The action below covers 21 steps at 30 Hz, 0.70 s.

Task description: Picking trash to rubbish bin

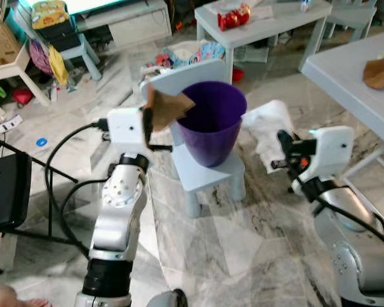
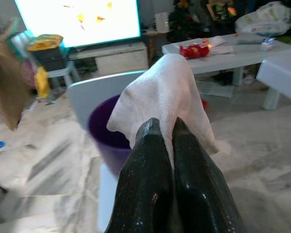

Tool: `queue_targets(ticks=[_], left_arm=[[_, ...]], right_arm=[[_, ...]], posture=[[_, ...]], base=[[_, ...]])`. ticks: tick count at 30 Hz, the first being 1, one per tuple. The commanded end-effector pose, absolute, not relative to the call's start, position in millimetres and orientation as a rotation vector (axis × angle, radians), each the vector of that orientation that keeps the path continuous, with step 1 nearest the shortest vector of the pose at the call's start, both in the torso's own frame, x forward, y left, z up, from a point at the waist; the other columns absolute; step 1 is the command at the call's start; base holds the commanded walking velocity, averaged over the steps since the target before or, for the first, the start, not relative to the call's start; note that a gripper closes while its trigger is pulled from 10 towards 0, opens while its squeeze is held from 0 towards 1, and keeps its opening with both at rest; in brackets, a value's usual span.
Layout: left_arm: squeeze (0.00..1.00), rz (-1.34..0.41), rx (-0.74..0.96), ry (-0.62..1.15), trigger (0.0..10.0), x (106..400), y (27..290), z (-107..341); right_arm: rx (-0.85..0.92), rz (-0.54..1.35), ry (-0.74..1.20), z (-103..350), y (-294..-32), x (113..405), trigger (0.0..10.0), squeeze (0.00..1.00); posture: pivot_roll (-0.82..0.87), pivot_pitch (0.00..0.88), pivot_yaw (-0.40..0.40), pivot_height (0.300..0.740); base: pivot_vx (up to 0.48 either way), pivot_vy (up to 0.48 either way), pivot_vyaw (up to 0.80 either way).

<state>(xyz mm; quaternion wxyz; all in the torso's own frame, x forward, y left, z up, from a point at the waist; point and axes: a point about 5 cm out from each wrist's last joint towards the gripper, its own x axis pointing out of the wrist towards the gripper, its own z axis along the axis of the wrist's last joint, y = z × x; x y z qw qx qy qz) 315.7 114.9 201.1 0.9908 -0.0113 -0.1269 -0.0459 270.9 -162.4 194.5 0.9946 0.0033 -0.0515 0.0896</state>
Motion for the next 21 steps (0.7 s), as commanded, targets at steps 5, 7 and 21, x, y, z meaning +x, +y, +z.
queue_targets(ticks=[5,7,21], left_arm=[[0.00,-0.052,-0.015,-0.249,0.0,316.5,126.5,198.9],[0.00,-0.050,-0.016,-0.245,0.0,316.4,126.6,198.0],[0.00,-0.020,0.019,-0.153,0.0,289.0,140.1,169.4]], right_arm=[[0.024,0.203,-0.124,198.1,-155.2,269.5,10.0,0.00],[0.024,0.202,-0.124,197.7,-155.4,269.4,10.0,0.00],[0.070,0.165,-0.157,190.6,-147.5,285.2,10.0,0.00]], posture=[[-0.09,0.171,0.068,0.740],[-0.09,0.171,0.068,0.740],[0.00,0.146,0.068,0.740]], base=[[0.461,0.000,0.00],[0.461,0.000,0.00],[0.451,0.000,0.00]])
